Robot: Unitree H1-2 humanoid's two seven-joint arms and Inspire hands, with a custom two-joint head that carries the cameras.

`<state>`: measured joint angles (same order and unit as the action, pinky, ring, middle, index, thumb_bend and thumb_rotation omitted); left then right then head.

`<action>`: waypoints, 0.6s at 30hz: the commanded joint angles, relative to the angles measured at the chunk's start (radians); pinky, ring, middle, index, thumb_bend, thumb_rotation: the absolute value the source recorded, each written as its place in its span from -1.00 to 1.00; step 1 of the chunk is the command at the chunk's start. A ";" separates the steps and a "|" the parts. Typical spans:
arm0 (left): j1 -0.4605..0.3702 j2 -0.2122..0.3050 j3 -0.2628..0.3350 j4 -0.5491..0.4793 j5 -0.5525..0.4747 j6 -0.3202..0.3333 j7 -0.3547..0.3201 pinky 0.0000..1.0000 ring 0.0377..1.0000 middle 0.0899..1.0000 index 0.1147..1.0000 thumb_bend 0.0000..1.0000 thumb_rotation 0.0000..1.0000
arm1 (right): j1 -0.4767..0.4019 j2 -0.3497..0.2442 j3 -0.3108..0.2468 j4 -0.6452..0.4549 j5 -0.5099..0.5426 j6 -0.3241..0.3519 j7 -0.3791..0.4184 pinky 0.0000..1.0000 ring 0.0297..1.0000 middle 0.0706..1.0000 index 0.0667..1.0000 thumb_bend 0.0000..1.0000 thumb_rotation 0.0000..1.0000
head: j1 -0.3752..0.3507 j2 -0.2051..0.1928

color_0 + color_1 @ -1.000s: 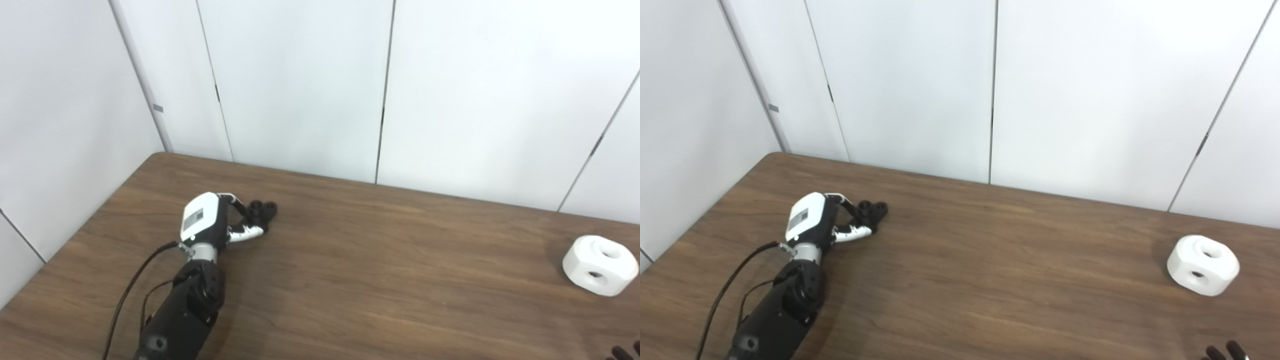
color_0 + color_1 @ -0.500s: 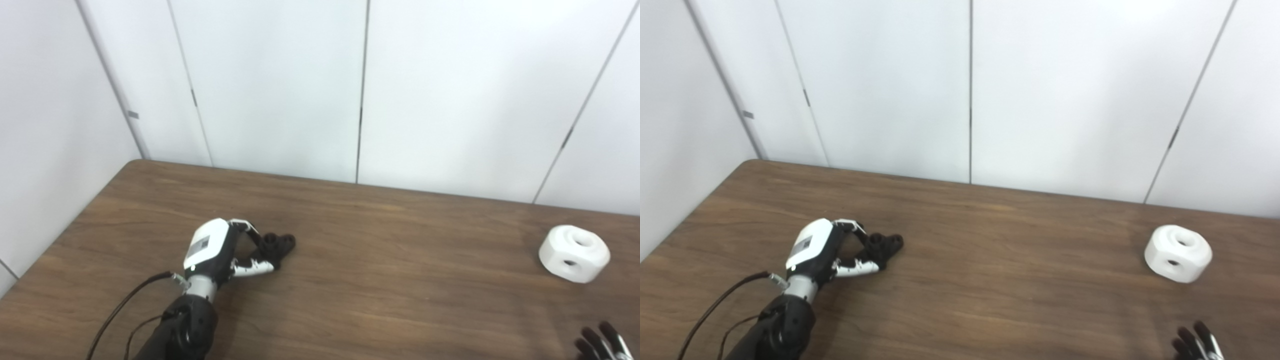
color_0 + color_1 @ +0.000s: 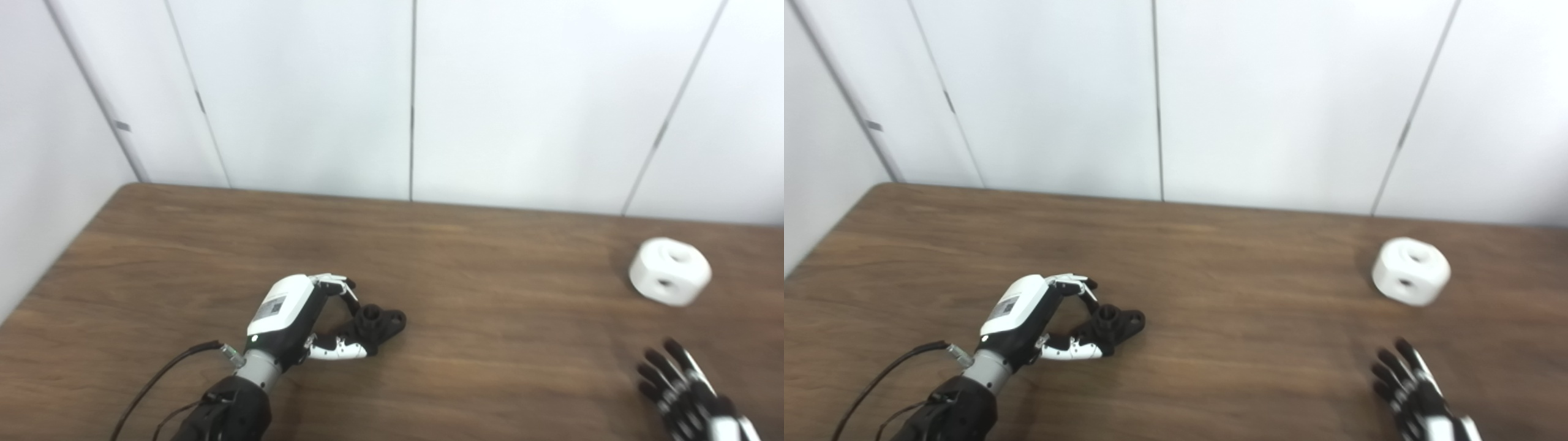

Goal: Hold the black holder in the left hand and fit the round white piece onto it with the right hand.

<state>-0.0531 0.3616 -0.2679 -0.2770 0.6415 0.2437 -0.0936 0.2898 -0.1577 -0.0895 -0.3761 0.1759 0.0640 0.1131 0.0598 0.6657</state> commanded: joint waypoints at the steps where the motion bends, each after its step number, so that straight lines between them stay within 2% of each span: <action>1: 0.000 -0.010 -0.004 -0.042 0.008 -0.041 0.001 0.85 0.73 0.54 -0.15 0.02 -0.88 | -0.021 0.007 0.002 -0.055 -0.008 -0.002 -0.013 0.79 0.79 0.80 0.87 0.36 0.94 | -0.011 0.013; 4: 0.017 -0.025 -0.021 -0.072 0.012 -0.043 -0.032 0.82 0.73 0.55 -0.15 0.02 -0.88 | -0.033 0.019 0.010 -0.081 -0.025 0.032 -0.021 0.81 0.79 0.81 0.87 0.36 0.95 | -0.037 0.037; 11: 0.081 -0.063 -0.071 -0.144 0.043 -0.070 -0.083 0.88 0.73 0.53 -0.15 0.02 -0.89 | -0.059 0.047 0.040 -0.171 -0.068 0.140 -0.055 0.82 0.79 0.80 0.88 0.35 0.95 | -0.107 0.095; 18: 0.151 -0.077 -0.136 -0.153 0.113 -0.123 -0.107 0.87 0.72 0.54 -0.15 0.02 -0.89 | -0.075 0.049 0.066 -0.236 -0.097 0.207 -0.078 0.84 0.82 0.82 0.92 0.32 1.00 | -0.128 0.135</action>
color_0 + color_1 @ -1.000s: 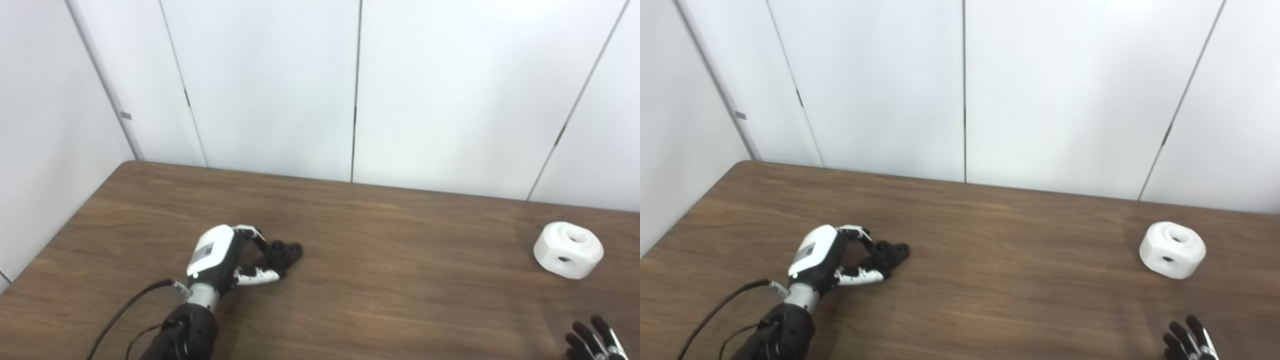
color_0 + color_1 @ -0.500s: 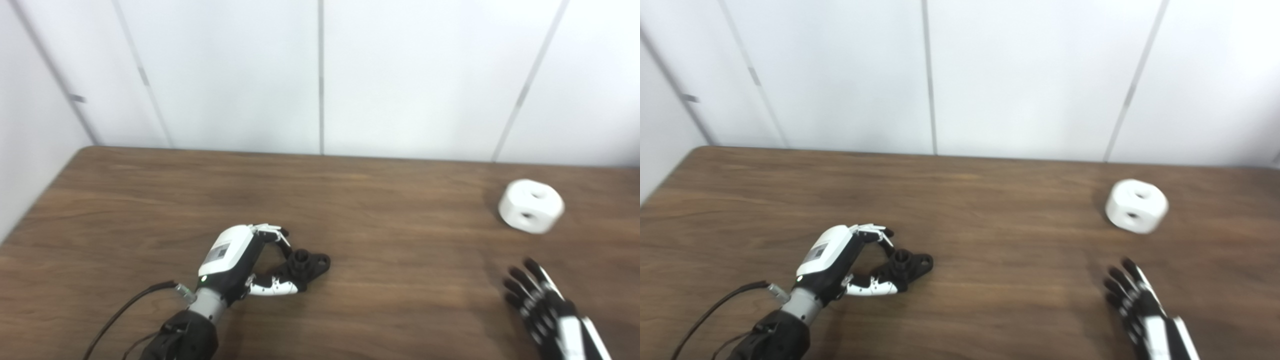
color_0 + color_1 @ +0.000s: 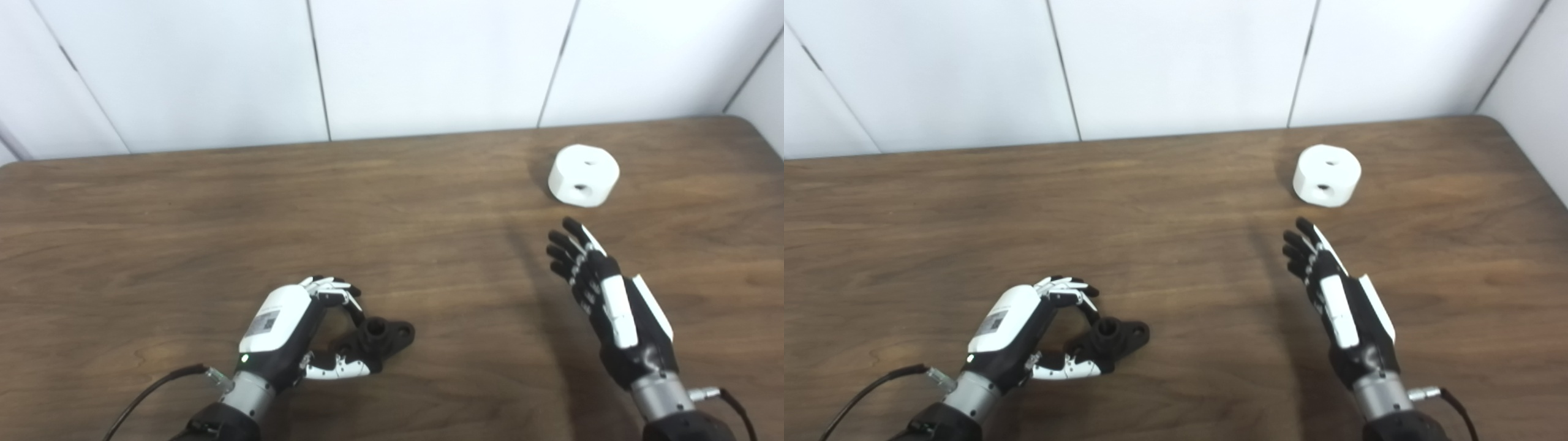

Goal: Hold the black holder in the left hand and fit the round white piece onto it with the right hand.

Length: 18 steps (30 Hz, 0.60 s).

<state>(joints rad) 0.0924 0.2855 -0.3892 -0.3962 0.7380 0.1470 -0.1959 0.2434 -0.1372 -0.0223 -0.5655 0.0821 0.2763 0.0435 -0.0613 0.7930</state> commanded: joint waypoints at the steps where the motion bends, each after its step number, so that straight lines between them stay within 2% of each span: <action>1: 0.015 -0.004 -0.023 -0.033 0.027 -0.038 -0.005 0.86 0.73 0.54 -0.15 0.02 -0.89 | -0.029 0.026 0.000 -0.054 -0.003 0.001 -0.009 0.85 0.82 0.82 0.92 0.32 1.00 | -0.008 0.010; 10: 0.052 -0.032 -0.076 0.012 0.119 -0.110 0.029 0.78 0.69 0.51 -0.15 0.02 -0.89 | -0.030 0.013 -0.010 -0.102 0.010 0.057 -0.017 0.84 0.83 0.84 0.92 0.31 1.00 | -0.025 0.052; 18: 0.055 -0.044 -0.098 0.038 0.184 -0.145 0.043 0.80 0.69 0.51 -0.15 0.03 -0.89 | -0.035 -0.004 -0.042 -0.128 0.037 0.089 -0.012 0.86 0.84 0.84 0.93 0.29 1.00 | -0.039 0.062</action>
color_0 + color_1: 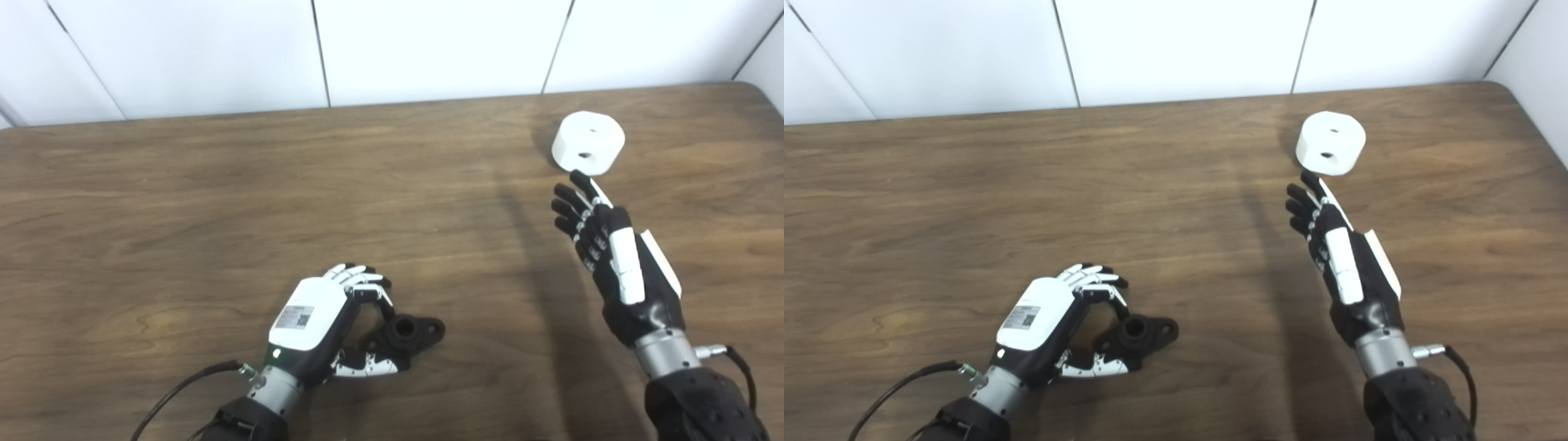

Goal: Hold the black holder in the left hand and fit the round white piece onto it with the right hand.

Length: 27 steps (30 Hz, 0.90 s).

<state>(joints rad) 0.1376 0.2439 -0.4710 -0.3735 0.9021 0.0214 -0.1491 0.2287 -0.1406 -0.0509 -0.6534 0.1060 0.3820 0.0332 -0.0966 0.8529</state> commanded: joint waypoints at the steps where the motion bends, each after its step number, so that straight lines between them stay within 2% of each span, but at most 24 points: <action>1: 0.011 -0.004 -0.015 0.018 0.023 -0.022 -0.002 0.80 0.69 0.50 -0.15 0.03 -0.89 | -0.022 -0.003 -0.019 -0.040 0.014 -0.019 -0.002 0.86 0.83 0.85 0.93 0.27 1.00 | -0.007 0.002; 6: 0.016 -0.003 -0.015 0.040 0.026 -0.042 0.018 0.78 0.68 0.50 -0.15 0.03 -0.89 | -0.039 -0.007 -0.051 -0.038 0.004 -0.018 -0.012 0.85 0.81 0.84 0.92 0.26 1.00 | -0.038 -0.010; 9: 0.019 0.000 -0.013 0.054 0.029 -0.053 0.030 0.75 0.67 0.49 -0.15 0.03 -0.89 | -0.064 -0.013 -0.065 -0.036 -0.016 -0.010 -0.019 0.82 0.80 0.82 0.90 0.25 0.95 | -0.079 -0.035; 13: 0.030 0.007 -0.011 0.062 0.035 -0.063 0.041 0.74 0.67 0.50 -0.15 0.03 -0.89 | -0.097 -0.047 -0.071 -0.039 -0.071 -0.007 -0.011 0.80 0.83 0.83 0.91 0.23 0.82 | -0.125 -0.067; 16: 0.036 0.013 -0.007 0.067 0.032 -0.072 0.051 0.73 0.69 0.49 -0.15 0.03 -0.90 | -0.123 -0.079 -0.069 -0.041 -0.116 0.003 -0.003 0.93 0.90 0.85 0.92 0.21 0.73 | -0.161 -0.090; 18: 0.039 0.016 -0.003 0.069 0.030 -0.077 0.056 0.72 0.68 0.49 -0.15 0.03 -0.90 | -0.140 -0.091 -0.069 -0.038 -0.135 0.009 -0.005 0.92 0.90 0.84 0.91 0.23 0.68 | -0.186 -0.104; 19: 0.040 0.018 -0.001 0.068 0.031 -0.076 0.051 0.72 0.68 0.48 -0.15 0.03 -0.90 | -0.157 -0.103 -0.068 -0.033 -0.161 0.005 -0.009 0.93 0.90 0.84 0.91 0.22 0.65 | -0.199 -0.111; 23: 0.040 0.027 0.010 0.063 0.033 -0.074 0.036 0.72 0.67 0.48 -0.15 0.03 -0.90 | -0.227 -0.153 -0.059 -0.001 -0.289 0.007 -0.011 0.70 0.84 0.82 0.88 0.25 0.50 | -0.244 -0.141; 27: 0.039 0.035 0.017 0.067 0.028 -0.081 0.034 0.71 0.66 0.48 -0.16 0.03 -0.90 | -0.304 -0.219 -0.049 0.040 -0.400 0.016 0.004 0.79 0.87 0.86 0.90 0.31 0.37 | -0.263 -0.163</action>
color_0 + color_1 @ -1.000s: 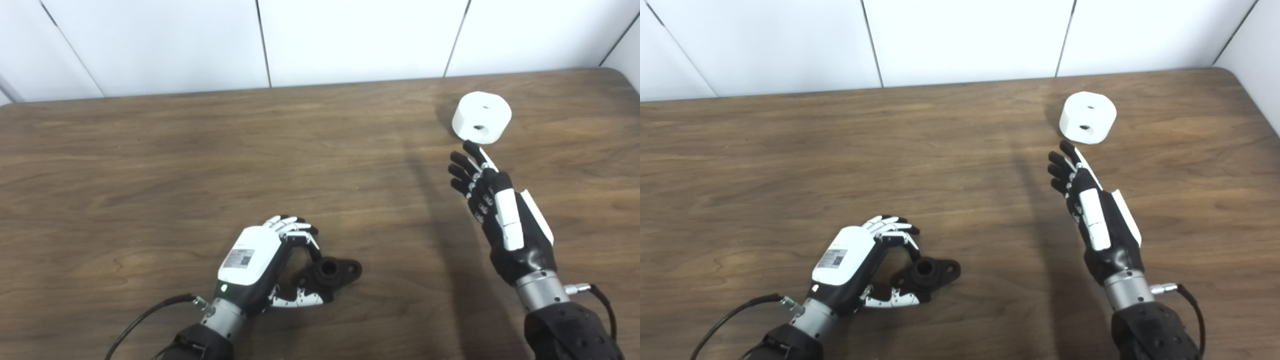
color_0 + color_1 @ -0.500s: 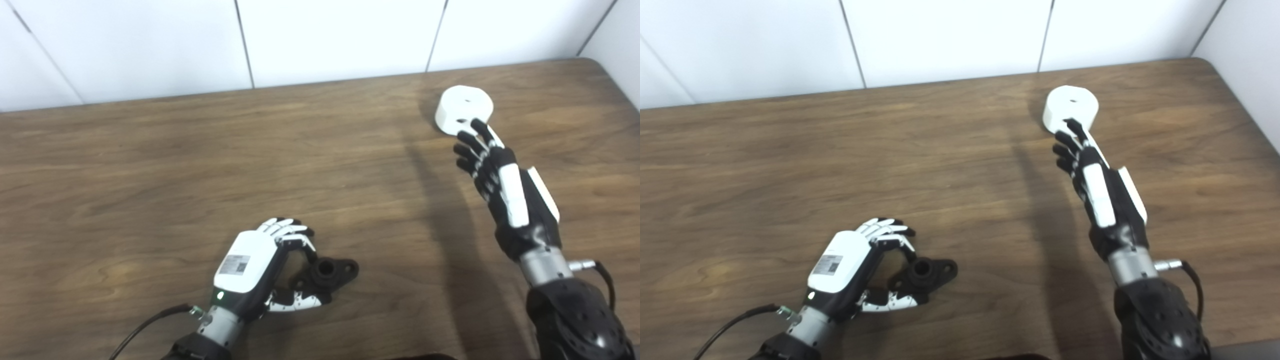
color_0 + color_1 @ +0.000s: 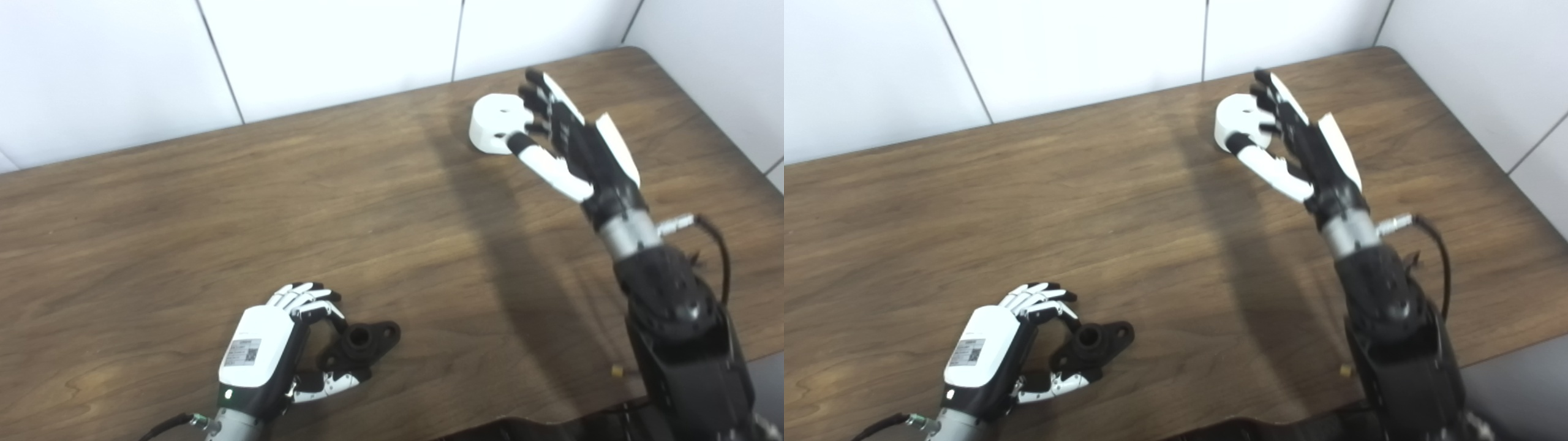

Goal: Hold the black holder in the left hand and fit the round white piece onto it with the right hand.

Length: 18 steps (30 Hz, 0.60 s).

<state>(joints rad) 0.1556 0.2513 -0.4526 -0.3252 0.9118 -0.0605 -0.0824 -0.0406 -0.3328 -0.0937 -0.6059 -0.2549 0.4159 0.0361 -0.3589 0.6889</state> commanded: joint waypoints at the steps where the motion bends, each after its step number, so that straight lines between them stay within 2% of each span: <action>1: 0.022 0.029 0.000 0.021 0.018 -0.002 -0.032 0.70 0.66 0.48 -0.16 0.03 -0.90 | -0.052 -0.047 -0.002 0.006 -0.065 -0.017 0.006 0.80 0.87 0.87 0.91 0.34 0.32 | 0.000 0.001; 5: 0.026 0.034 0.003 0.024 0.020 -0.012 -0.026 0.68 0.64 0.47 -0.16 0.04 -0.90 | -0.128 -0.128 0.012 0.064 -0.146 0.008 0.047 0.87 0.94 0.95 0.96 0.42 0.10 | -0.014 -0.015; 8: 0.029 0.034 0.007 0.025 0.020 -0.013 -0.026 0.66 0.64 0.46 -0.16 0.04 -0.91 | -0.183 -0.173 0.028 0.116 -0.211 0.025 0.069 0.83 0.95 0.97 0.95 0.49 0.02 | -0.015 -0.021; 12: 0.032 0.035 0.012 0.026 0.021 -0.016 -0.026 0.65 0.63 0.46 -0.16 0.04 -0.90 | -0.255 -0.216 0.053 0.196 -0.277 0.031 0.093 0.89 1.00 0.99 0.93 0.53 -0.08 | -0.015 -0.024; 18: 0.041 0.031 0.017 0.018 0.022 -0.014 -0.031 0.64 0.63 0.46 -0.16 0.03 -0.91 | -0.351 -0.254 0.076 0.313 -0.333 0.053 0.172 0.82 1.00 1.00 0.90 0.66 -0.14 | -0.014 -0.037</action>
<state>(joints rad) 0.1620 0.2625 -0.4349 -0.3251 0.9136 -0.0919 -0.0787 -0.3392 -0.5513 -0.0124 -0.2980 -0.5594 0.4617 0.1970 -0.3712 0.6504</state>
